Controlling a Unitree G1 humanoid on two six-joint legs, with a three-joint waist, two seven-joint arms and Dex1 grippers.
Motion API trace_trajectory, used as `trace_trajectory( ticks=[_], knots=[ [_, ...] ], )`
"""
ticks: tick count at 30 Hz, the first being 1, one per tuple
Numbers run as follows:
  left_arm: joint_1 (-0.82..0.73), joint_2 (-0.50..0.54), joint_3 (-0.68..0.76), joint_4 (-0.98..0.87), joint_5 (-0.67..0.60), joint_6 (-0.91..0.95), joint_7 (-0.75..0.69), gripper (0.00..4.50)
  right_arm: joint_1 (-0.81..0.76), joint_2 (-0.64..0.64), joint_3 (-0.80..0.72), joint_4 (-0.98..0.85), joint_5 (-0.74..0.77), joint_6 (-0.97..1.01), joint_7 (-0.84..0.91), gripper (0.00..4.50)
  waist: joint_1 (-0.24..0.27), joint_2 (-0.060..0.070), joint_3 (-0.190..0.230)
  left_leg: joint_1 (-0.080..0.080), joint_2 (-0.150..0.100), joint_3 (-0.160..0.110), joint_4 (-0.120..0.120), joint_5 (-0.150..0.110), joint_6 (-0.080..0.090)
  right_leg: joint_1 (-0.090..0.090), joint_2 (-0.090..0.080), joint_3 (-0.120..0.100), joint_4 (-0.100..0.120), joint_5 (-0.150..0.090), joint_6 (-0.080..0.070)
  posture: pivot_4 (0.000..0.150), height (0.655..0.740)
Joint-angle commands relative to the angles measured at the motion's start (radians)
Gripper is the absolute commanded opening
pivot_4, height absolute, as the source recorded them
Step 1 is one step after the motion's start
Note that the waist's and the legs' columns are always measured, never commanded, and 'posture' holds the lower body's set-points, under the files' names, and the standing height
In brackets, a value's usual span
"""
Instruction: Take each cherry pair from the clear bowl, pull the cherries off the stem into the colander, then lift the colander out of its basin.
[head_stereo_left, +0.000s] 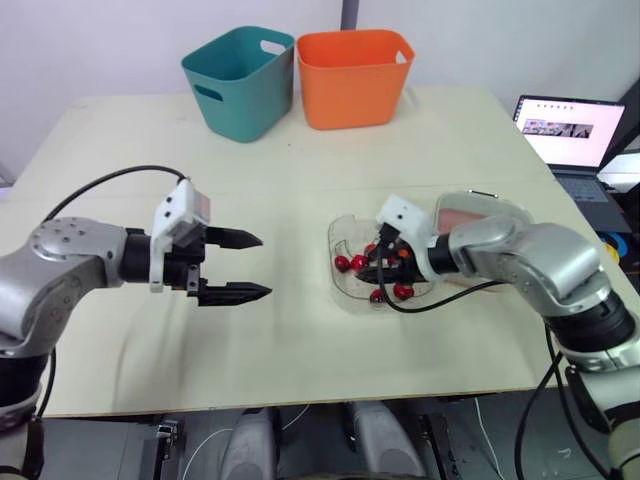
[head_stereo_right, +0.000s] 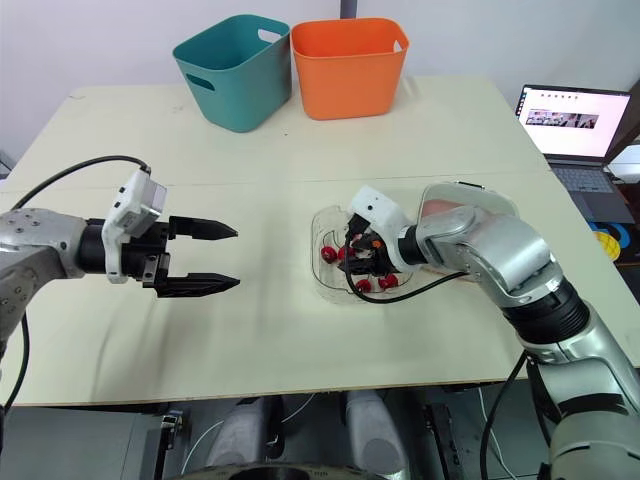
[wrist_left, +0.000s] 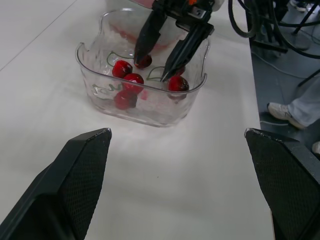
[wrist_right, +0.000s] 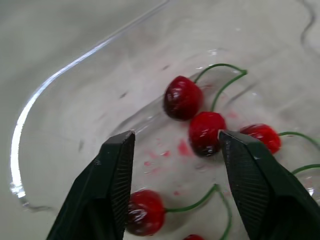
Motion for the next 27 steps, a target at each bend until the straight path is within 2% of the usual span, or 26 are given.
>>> trace_trajectory(
  ticks=[1, 25, 27],
  knots=[
    [0.002, -0.008, 0.027, -0.025, -0.013, -0.012, 0.020, 4.50, -0.029, 0.020, 0.025, 0.031, -0.067, -0.036, 0.007, 2.81, 0.000, 0.000, 0.000, 0.000, 0.000, 0.000, 0.000, 0.000, 0.000, 0.000, 0.000, 0.000, 0.000, 0.000, 0.000, 0.150, 0.7400],
    [0.008, -0.048, 0.032, -0.021, -0.008, -0.032, 0.081, 4.50, -0.056, 0.120, 0.163, 0.177, -0.279, -0.106, 0.120, 2.81, 0.000, 0.000, 0.000, 0.000, 0.000, 0.000, 0.000, 0.000, 0.000, 0.000, 0.000, 0.000, 0.001, 0.000, 0.000, 0.150, 0.7400],
    [0.008, -0.049, 0.032, -0.020, -0.006, -0.034, 0.084, 4.50, -0.063, 0.138, 0.154, 0.201, -0.291, -0.112, 0.118, 2.49, 0.000, 0.000, 0.000, 0.000, 0.000, 0.000, 0.000, 0.000, 0.000, 0.000, 0.000, 0.000, 0.001, 0.000, 0.000, 0.150, 0.7400]
  ],
)
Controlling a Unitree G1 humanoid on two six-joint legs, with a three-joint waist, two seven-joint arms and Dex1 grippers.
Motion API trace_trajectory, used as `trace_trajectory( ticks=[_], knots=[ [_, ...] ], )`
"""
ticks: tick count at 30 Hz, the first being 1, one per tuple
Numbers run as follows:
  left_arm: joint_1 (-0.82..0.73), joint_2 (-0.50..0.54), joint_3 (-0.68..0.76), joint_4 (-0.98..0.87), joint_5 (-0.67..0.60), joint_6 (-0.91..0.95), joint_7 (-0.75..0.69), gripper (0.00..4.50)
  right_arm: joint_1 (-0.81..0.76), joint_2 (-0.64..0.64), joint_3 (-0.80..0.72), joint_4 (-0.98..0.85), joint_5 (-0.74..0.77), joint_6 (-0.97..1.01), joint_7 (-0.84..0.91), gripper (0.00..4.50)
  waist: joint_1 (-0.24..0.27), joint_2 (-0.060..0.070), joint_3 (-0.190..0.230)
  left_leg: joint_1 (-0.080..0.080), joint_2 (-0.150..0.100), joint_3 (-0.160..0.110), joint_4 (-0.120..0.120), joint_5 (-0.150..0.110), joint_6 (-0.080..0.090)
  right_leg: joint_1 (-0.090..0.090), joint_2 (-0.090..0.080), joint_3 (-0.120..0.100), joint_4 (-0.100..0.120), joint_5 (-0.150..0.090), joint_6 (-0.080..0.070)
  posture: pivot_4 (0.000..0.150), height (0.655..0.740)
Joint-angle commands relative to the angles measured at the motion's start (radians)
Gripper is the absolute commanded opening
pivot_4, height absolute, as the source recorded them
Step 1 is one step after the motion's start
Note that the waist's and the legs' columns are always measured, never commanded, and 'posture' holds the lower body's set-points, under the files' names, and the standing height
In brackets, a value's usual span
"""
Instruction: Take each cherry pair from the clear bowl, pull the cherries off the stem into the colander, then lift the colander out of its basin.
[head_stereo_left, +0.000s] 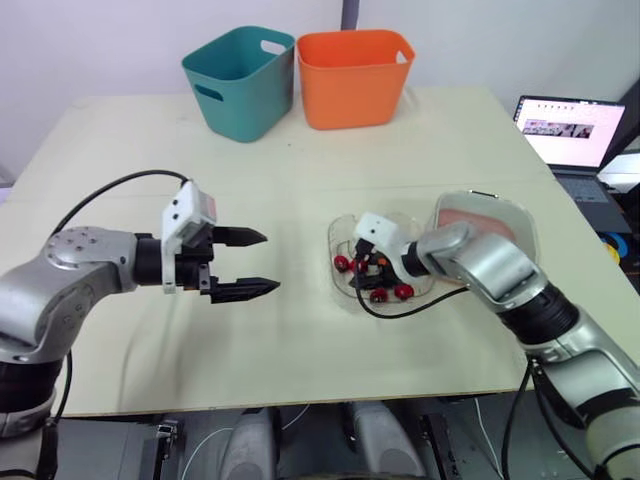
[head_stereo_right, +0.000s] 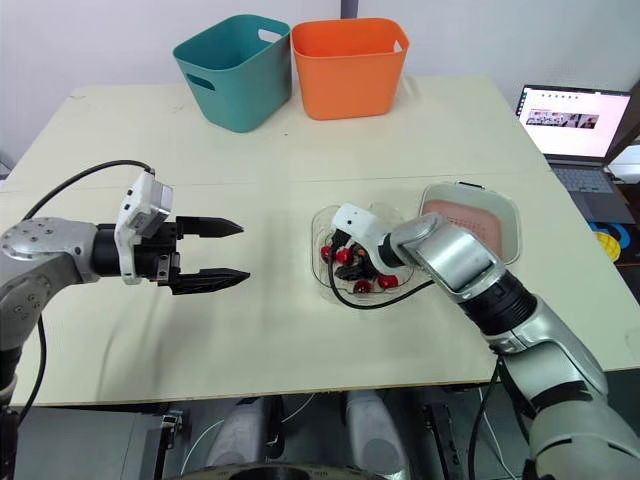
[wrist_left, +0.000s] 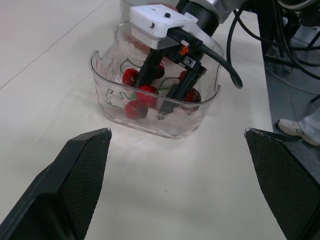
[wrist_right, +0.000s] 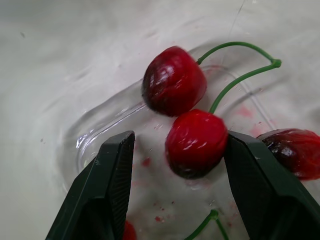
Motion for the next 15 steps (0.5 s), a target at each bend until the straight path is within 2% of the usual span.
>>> trace_trajectory(
  ticks=[1, 4, 15],
  knots=[
    [0.000, 0.002, 0.031, -0.019, -0.005, -0.019, 0.008, 4.50, -0.028, 0.025, -0.017, 0.027, -0.026, -0.017, 0.005, 2.31, 0.000, 0.000, 0.000, 0.000, 0.000, 0.000, 0.000, 0.000, 0.000, 0.000, 0.000, 0.000, 0.000, 0.000, 0.000, 0.150, 0.7400],
    [0.005, 0.002, 0.032, -0.017, -0.002, -0.022, 0.009, 4.50, -0.032, 0.035, -0.028, 0.035, -0.031, -0.011, 0.015, 1.31, 0.000, 0.000, 0.000, 0.000, 0.000, 0.000, 0.000, 0.000, 0.000, 0.000, 0.000, 0.000, 0.000, 0.000, 0.000, 0.150, 0.7400],
    [-0.028, 0.001, 0.011, 0.032, 0.026, -0.051, -0.006, 4.50, -0.022, 0.030, -0.046, -0.008, -0.030, 0.023, 0.033, 1.31, 0.000, 0.000, 0.000, 0.000, 0.000, 0.000, 0.000, 0.000, 0.000, 0.000, 0.000, 0.000, 0.000, 0.000, 0.000, 0.150, 0.7400]
  ],
)
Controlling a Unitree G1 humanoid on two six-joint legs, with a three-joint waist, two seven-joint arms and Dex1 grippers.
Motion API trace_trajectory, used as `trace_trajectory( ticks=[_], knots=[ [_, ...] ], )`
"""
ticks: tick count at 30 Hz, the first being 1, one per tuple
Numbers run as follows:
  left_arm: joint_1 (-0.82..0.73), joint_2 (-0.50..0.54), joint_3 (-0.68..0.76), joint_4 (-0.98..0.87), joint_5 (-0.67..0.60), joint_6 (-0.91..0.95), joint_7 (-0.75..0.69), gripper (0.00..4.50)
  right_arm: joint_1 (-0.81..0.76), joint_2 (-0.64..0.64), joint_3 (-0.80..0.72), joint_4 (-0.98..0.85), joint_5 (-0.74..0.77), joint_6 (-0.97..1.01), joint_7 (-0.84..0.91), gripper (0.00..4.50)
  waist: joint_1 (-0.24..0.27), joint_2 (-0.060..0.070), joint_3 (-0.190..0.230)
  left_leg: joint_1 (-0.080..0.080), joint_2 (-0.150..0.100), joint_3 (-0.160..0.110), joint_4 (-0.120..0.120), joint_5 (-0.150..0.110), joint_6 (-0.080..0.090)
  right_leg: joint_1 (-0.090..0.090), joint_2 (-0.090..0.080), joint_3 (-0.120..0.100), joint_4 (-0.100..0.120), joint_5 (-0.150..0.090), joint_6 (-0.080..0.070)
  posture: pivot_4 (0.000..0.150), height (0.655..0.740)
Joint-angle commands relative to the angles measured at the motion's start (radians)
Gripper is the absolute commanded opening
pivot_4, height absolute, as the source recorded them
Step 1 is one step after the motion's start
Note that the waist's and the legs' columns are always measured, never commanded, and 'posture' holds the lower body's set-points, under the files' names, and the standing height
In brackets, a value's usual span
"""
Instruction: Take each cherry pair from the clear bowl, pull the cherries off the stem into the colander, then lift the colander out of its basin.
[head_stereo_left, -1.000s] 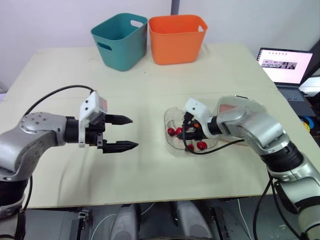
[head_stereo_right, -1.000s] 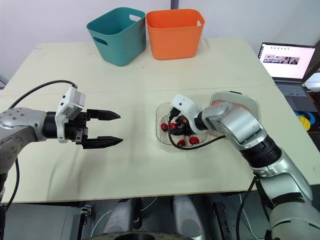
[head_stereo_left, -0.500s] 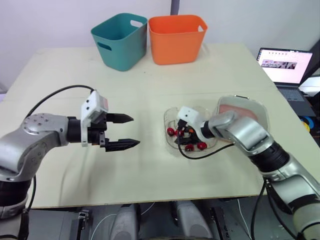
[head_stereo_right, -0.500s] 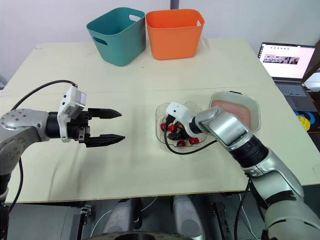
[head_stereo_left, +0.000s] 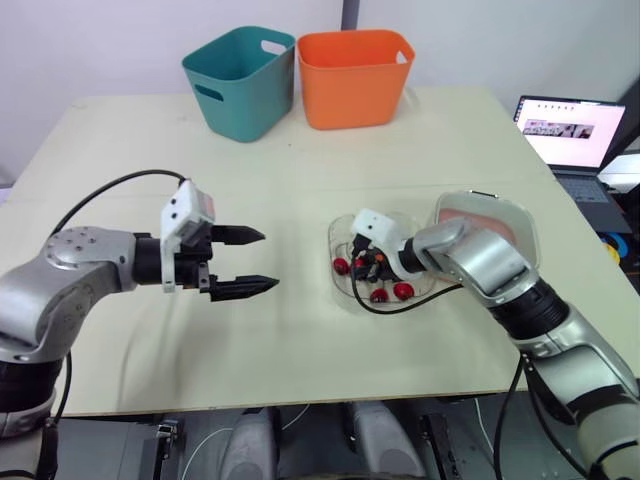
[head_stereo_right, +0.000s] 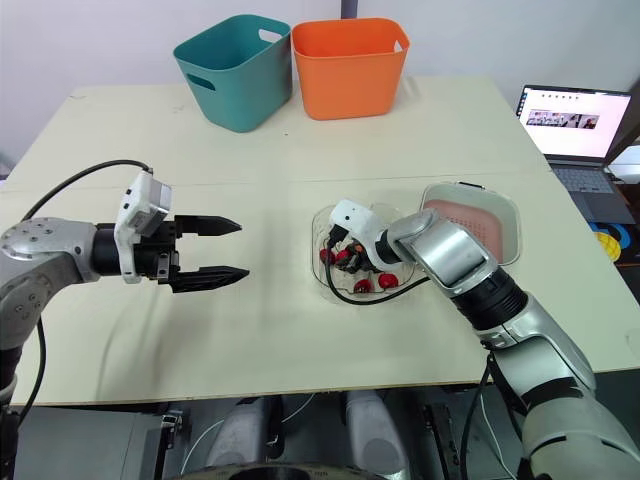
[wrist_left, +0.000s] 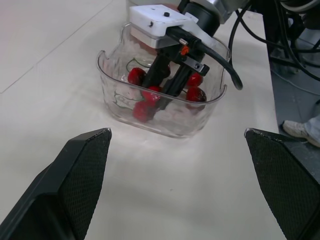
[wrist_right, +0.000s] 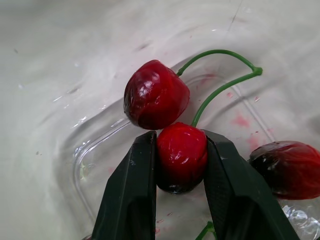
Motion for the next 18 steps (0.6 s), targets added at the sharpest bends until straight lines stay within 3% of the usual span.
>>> trace_trajectory(
  ticks=[1, 5, 12, 18],
  knots=[
    [-0.028, 0.000, 0.009, 0.006, 0.011, -0.028, -0.008, 4.50, -0.007, 0.000, -0.025, -0.033, -0.008, -0.003, 0.002, 1.31, 0.000, 0.000, 0.000, 0.000, 0.000, 0.000, 0.000, 0.000, 0.000, 0.000, 0.000, 0.000, 0.000, 0.000, 0.000, 0.150, 0.7400],
    [-0.037, -0.001, 0.002, 0.022, 0.020, -0.038, -0.017, 4.50, 0.000, 0.001, -0.033, -0.036, -0.012, -0.003, -0.009, 0.85, 0.000, 0.000, 0.000, 0.000, 0.000, 0.000, 0.000, 0.000, 0.000, 0.000, 0.000, 0.000, 0.000, 0.000, 0.000, 0.150, 0.7400],
    [-0.101, 0.016, 0.040, 0.081, -0.005, -0.008, -0.038, 4.50, 0.037, -0.130, -0.150, -0.214, 0.001, -0.075, 0.018, 0.85, 0.004, 0.000, 0.000, 0.000, 0.000, 0.000, 0.000, 0.000, 0.000, 0.000, 0.000, 0.000, 0.000, -0.001, 0.001, 0.150, 0.7400],
    [-0.280, 0.010, 0.051, 0.214, -0.059, 0.043, -0.080, 4.50, 0.090, -0.293, -0.311, -0.347, -0.019, -0.372, 0.112, 0.85, 0.001, 0.000, 0.000, 0.000, 0.000, 0.000, 0.000, 0.000, 0.000, 0.000, 0.000, 0.000, -0.001, -0.002, 0.003, 0.150, 0.7400]
  ],
)
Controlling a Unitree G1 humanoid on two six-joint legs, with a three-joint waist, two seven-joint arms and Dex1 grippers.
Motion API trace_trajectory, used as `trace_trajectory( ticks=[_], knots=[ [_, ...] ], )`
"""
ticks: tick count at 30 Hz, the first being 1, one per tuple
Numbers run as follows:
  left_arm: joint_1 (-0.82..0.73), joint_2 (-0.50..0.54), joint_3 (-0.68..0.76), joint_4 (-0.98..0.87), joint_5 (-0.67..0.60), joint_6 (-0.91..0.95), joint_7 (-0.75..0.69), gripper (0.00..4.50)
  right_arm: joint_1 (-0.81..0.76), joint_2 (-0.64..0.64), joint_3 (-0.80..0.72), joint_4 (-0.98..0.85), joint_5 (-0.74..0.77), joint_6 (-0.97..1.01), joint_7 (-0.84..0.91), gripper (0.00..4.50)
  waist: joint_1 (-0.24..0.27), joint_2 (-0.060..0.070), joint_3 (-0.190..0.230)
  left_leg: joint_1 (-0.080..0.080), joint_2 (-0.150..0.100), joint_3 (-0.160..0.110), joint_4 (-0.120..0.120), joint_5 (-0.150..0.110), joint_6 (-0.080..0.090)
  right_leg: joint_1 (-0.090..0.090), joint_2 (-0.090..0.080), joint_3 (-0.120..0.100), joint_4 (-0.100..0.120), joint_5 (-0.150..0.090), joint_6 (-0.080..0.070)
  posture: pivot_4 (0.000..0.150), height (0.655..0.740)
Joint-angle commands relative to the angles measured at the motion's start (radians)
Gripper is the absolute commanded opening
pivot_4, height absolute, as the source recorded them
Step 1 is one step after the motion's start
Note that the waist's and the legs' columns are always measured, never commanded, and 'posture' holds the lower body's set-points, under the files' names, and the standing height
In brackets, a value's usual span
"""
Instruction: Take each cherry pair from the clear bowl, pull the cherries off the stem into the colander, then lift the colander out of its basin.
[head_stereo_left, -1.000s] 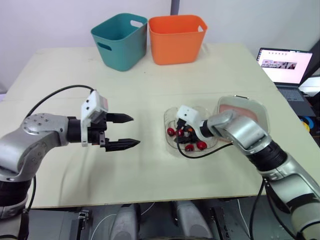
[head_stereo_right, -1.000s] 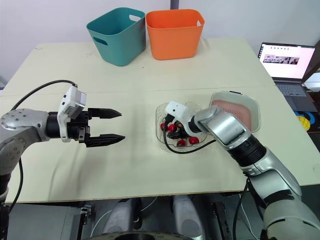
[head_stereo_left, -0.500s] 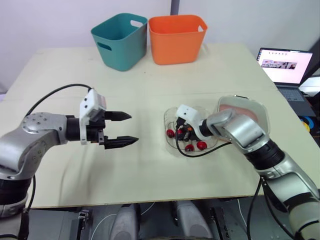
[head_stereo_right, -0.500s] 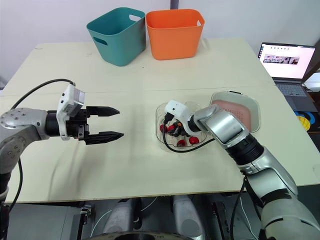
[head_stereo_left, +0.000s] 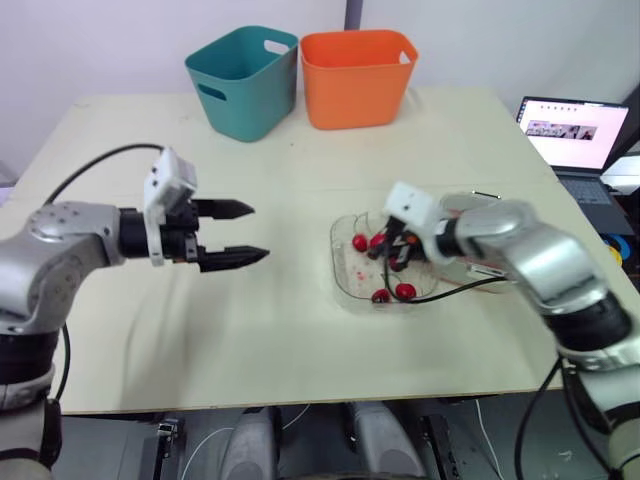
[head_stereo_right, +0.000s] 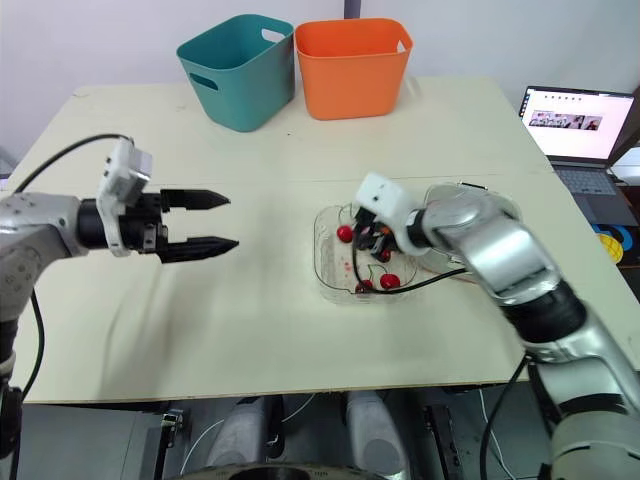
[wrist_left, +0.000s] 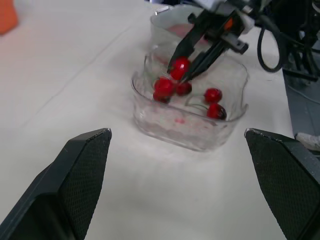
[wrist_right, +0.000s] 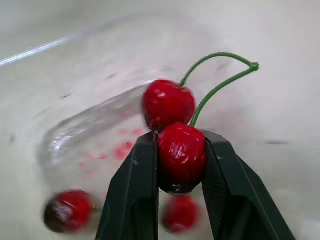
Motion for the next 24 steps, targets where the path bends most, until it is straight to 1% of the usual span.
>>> trace_trajectory(
  ticks=[1, 4, 6, 8, 10, 12, 14, 16, 18, 20, 24],
  knots=[
    [-0.137, -0.014, 0.024, 0.078, -0.044, 0.023, -0.027, 4.50, 0.016, -0.065, -0.097, -0.076, -0.026, -0.221, 0.066, 0.85, 0.000, 0.000, 0.000, 0.000, 0.000, 0.000, 0.000, 0.000, 0.000, 0.000, 0.000, 0.000, 0.000, 0.000, 0.000, 0.150, 0.7400],
    [-0.272, -0.059, -0.003, 0.165, -0.054, 0.037, -0.054, 4.50, 0.011, -0.082, -0.126, -0.070, -0.068, -0.349, 0.066, 0.85, -0.001, 0.000, 0.000, 0.000, 0.000, 0.000, 0.000, 0.000, 0.000, 0.000, 0.000, 0.000, 0.000, 0.000, 0.000, 0.150, 0.7400],
    [-0.344, -0.098, -0.020, 0.219, -0.045, 0.032, -0.068, 4.50, 0.003, -0.073, -0.125, -0.063, -0.083, -0.390, 0.068, 0.85, -0.001, 0.000, 0.000, 0.000, 0.000, 0.000, 0.000, 0.000, 0.000, 0.000, 0.000, 0.000, 0.000, 0.000, 0.000, 0.150, 0.7400],
    [-0.439, -0.168, -0.068, 0.294, -0.028, 0.048, -0.080, 4.50, -0.020, -0.042, -0.116, -0.049, -0.126, -0.451, 0.034, 0.85, 0.001, 0.000, 0.000, 0.000, 0.000, 0.000, 0.000, 0.000, 0.000, 0.000, 0.000, 0.000, 0.001, 0.001, -0.001, 0.150, 0.7400],
    [-0.485, -0.217, -0.126, 0.340, 0.017, 0.029, -0.100, 4.50, -0.030, -0.032, -0.086, -0.016, -0.226, -0.576, -0.004, 0.85, 0.001, 0.000, 0.000, 0.000, 0.000, 0.000, 0.001, 0.000, 0.000, 0.000, 0.000, 0.000, 0.002, 0.001, -0.001, 0.150, 0.7400],
    [-0.509, -0.273, -0.155, 0.389, 0.042, 0.001, -0.117, 4.50, -0.027, -0.010, -0.076, 0.001, -0.264, -0.620, -0.025, 0.85, 0.001, 0.000, 0.000, 0.000, -0.001, 0.000, 0.001, 0.000, 0.000, 0.000, 0.000, 0.000, 0.002, 0.001, -0.001, 0.150, 0.7400],
    [-0.550, -0.356, -0.167, 0.476, 0.081, -0.039, -0.083, 4.50, -0.029, 0.007, -0.072, 0.014, -0.299, -0.657, -0.042, 0.85, 0.002, 0.000, 0.000, 0.000, -0.001, 0.000, 0.001, 0.000, 0.000, 0.000, 0.000, 0.000, 0.001, 0.001, -0.002, 0.150, 0.7400],
    [-0.613, -0.455, -0.134, 0.588, 0.104, -0.072, 0.005, 4.50, -0.028, 0.021, -0.077, 0.017, -0.315, -0.658, -0.044, 0.85, 0.006, 0.000, 0.000, 0.000, -0.001, 0.000, 0.001, 0.000, 0.000, 0.000, 0.000, 0.001, 0.002, 0.002, -0.002, 0.150, 0.7400],
    [-0.641, -0.485, -0.152, 0.632, 0.151, -0.117, -0.004, 4.50, -0.026, 0.032, -0.077, 0.013, -0.327, -0.657, -0.038, 0.85, 0.008, 0.000, 0.000, -0.001, -0.001, 0.000, 0.002, 0.000, 0.000, 0.000, 0.000, 0.000, 0.002, 0.002, -0.002, 0.150, 0.7400],
    [-0.643, -0.492, -0.178, 0.632, 0.170, -0.126, -0.058, 4.50, -0.024, 0.042, -0.076, 0.004, -0.337, -0.652, -0.036, 0.85, -0.001, 0.000, 0.000, -0.001, -0.001, 0.000, 0.001, 0.000, 0.000, 0.000, 0.000, 0.002, 0.002, 0.002, -0.002, 0.150, 0.7400],
    [-0.656, -0.525, -0.191, 0.676, 0.199, -0.146, -0.097, 4.50, -0.023, 0.051, -0.078, -0.008, -0.354, -0.648, -0.037, 0.85, 0.001, 0.000, 0.000, 0.001, -0.001, 0.000, 0.000, 0.000, 0.000, -0.001, 0.001, 0.002, 0.008, 0.000, 0.000, 0.150, 0.7400]
  ],
)
